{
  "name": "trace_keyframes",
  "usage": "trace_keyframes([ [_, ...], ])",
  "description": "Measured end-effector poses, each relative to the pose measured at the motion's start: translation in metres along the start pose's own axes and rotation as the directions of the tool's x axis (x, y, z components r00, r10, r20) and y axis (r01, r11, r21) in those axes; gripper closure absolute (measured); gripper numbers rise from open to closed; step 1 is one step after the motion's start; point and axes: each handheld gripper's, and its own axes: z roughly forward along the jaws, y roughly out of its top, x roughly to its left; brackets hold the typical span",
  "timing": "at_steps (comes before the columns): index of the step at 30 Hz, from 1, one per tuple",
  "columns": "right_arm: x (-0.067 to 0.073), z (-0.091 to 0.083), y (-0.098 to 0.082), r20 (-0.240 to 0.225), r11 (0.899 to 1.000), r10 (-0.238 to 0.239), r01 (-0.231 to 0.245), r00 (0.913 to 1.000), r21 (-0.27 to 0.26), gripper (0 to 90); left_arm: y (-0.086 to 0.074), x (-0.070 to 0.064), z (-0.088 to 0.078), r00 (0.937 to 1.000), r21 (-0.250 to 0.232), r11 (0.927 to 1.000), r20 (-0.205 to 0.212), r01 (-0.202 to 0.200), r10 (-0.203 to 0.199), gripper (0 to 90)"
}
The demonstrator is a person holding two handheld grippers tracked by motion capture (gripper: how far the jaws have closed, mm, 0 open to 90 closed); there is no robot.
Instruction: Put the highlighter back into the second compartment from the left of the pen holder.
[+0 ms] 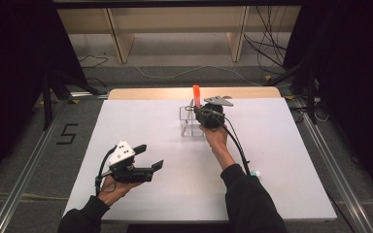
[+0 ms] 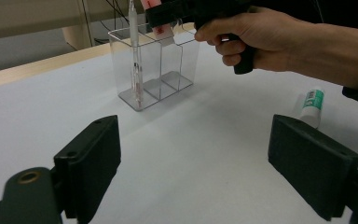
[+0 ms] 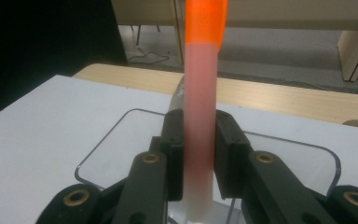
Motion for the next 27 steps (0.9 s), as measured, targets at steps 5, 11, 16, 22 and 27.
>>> trace_keyframes([
  [5,0.000,0.002,-0.002,0.006,1.000,0.004,-0.004,1.0000,0.006,76.3,0.000,0.000,0.000,1.0000,-0.003,1.0000,0.000,0.002,-0.002,16.5],
  [11,-0.001,0.003,-0.002,-0.004,1.000,0.013,-0.013,0.9999,0.024,60.8,0.000,0.000,0.000,1.0000,0.000,1.0000,0.003,0.001,-0.001,16.5],
  [16,-0.004,-0.007,0.003,-0.016,1.000,0.013,-0.013,0.9998,0.026,46.9,0.000,0.001,0.000,1.0000,0.000,1.0000,0.005,0.006,-0.006,16.5],
  [22,-0.013,-0.027,0.015,-0.045,1.000,0.016,-0.015,0.9989,0.019,33.8,0.000,0.001,0.000,1.0000,0.004,1.0000,0.004,0.004,-0.004,16.4],
  [27,-0.017,-0.045,0.022,-0.094,0.999,0.000,0.005,0.9956,0.046,28.8,0.000,0.000,0.000,1.0000,0.004,1.0000,0.004,0.009,-0.009,16.5],
])
